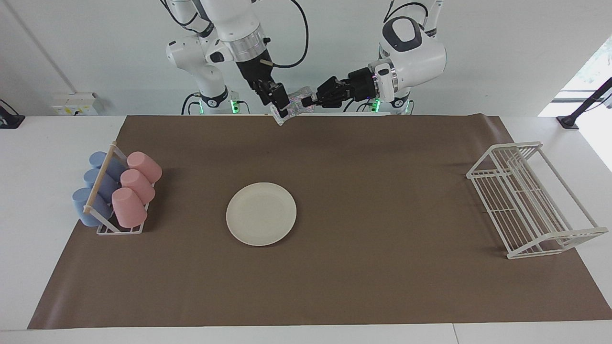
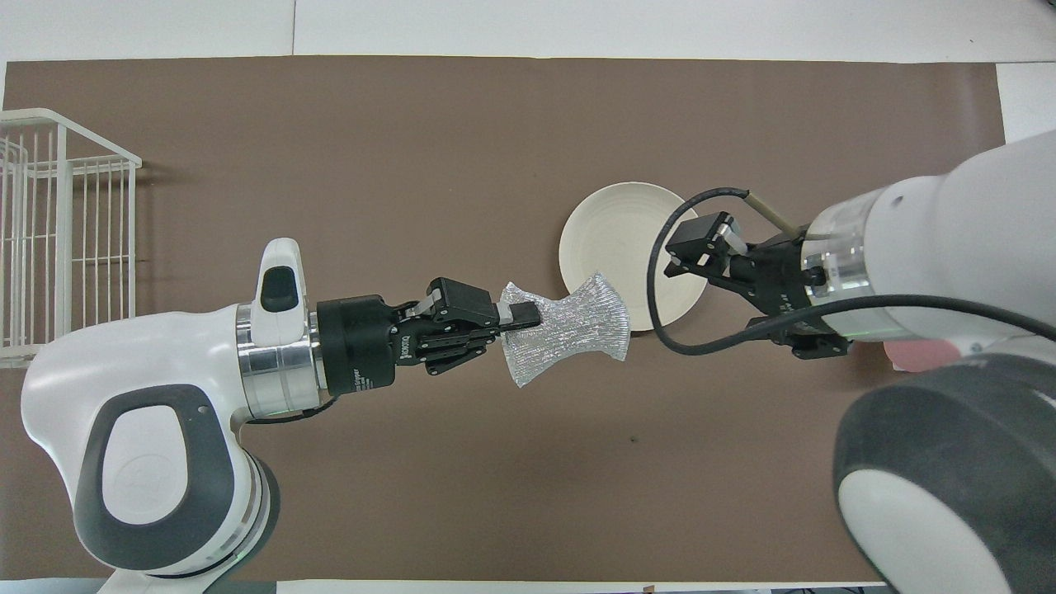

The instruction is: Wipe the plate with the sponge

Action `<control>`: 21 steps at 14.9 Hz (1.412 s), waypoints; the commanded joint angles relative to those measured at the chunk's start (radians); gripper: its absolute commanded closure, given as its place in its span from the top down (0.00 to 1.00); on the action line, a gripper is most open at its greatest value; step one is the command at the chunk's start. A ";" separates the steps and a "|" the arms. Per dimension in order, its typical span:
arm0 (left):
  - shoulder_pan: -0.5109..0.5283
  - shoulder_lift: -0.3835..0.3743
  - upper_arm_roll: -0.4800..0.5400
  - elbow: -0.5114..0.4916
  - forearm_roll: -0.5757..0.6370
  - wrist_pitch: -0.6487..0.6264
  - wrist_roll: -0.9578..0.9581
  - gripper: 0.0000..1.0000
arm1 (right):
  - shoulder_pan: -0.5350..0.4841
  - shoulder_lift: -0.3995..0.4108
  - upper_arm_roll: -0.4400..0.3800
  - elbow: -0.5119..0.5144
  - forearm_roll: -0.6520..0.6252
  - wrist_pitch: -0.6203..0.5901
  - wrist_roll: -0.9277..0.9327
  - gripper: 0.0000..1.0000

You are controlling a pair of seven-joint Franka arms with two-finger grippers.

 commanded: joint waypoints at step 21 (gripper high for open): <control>0.382 0.284 -0.006 0.631 1.647 -0.866 -0.073 0.00 | -0.285 0.049 -0.004 -0.027 -0.174 -0.143 -0.864 1.00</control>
